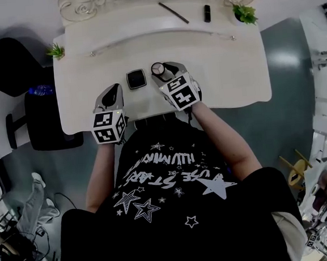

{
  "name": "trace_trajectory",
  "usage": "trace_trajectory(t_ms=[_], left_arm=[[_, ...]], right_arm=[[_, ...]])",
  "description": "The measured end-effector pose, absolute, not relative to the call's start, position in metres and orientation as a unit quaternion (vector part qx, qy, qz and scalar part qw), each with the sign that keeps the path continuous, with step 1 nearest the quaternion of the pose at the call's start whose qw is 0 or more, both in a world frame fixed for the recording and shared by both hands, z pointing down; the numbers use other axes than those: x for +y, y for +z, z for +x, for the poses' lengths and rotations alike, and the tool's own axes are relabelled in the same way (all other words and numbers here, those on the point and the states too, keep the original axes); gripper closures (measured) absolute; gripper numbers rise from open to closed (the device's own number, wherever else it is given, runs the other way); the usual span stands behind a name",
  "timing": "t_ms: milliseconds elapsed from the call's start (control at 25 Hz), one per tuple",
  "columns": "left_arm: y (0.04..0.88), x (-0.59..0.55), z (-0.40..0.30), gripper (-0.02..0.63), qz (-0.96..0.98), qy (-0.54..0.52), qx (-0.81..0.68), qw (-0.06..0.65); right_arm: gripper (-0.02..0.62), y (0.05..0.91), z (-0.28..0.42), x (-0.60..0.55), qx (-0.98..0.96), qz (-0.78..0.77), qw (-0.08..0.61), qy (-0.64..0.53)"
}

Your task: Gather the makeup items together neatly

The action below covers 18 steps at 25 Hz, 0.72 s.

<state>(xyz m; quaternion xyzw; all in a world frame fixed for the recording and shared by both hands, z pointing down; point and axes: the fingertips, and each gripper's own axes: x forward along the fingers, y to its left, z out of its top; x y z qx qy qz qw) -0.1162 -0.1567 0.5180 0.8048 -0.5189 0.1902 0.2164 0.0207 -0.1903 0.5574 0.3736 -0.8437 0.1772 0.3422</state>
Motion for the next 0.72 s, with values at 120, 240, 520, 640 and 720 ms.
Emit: trace_trajectory(t_ms=[120, 240, 520, 640, 720], left_arm=[[0.518, -0.156, -0.114, 0.606, 0.806, 0.190, -0.517, 0.216], [0.517, -0.155, -0.113, 0.606, 0.807, 0.192, -0.516, 0.215], [0.517, -0.151, -0.113, 0.606, 0.807, 0.194, -0.515, 0.214], [0.517, -0.150, -0.111, 0.606, 0.807, 0.195, -0.514, 0.213], [0.516, -0.149, -0.110, 0.606, 0.808, 0.194, -0.515, 0.213]], right_arm=[[0.356, 0.563, 0.021, -0.183, -0.844, 0.365, 0.352, 0.175], [0.356, 0.569, 0.022, -0.178, -0.843, 0.360, 0.359, 0.177], [0.354, 0.575, 0.025, -0.171, -0.840, 0.358, 0.367, 0.179], [0.350, 0.575, 0.026, -0.170, -0.839, 0.360, 0.370, 0.175], [0.307, 0.573, 0.026, -0.169, -0.841, 0.358, 0.365, 0.180]])
